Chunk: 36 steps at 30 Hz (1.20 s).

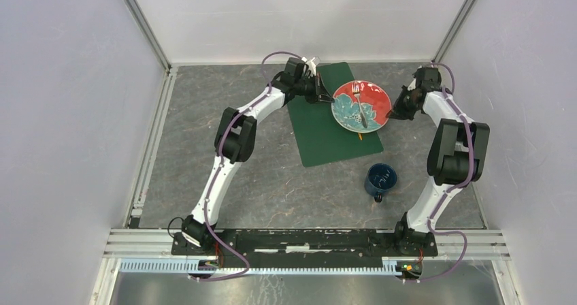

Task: Set the dinner table for one person
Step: Pick up the plate from the napkin, then place the plate at the center of the board.

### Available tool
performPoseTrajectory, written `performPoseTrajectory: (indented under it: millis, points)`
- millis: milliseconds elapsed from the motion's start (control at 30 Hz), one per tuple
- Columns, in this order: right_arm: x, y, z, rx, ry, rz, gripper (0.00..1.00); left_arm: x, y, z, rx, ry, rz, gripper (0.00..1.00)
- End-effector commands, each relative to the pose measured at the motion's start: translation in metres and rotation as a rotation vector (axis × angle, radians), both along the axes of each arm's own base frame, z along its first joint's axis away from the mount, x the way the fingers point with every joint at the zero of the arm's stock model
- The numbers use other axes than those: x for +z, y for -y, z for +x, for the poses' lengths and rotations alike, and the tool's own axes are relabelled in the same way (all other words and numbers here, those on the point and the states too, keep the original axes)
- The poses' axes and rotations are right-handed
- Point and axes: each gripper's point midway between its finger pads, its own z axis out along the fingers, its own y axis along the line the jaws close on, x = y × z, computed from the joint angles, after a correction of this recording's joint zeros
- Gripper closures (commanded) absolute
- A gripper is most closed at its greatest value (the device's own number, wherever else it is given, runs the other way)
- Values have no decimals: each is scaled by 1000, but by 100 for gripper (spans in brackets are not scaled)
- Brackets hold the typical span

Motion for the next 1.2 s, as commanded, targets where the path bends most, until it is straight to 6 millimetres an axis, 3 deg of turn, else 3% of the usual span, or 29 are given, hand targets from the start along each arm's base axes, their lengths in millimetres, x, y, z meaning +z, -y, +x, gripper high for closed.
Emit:
performPoseTrajectory:
  millis: [0, 833, 1167]
  points:
    - [27, 8, -4, -2, 93, -33, 100, 69, 28, -21, -144, 130, -139, 98]
    - [16, 62, -93, -167, -27, -202, 100, 54, 72, -109, -363, 81, -91, 98]
    - [-6, 69, -141, -234, -123, -233, 100, 58, 84, -125, -395, 83, -97, 98]
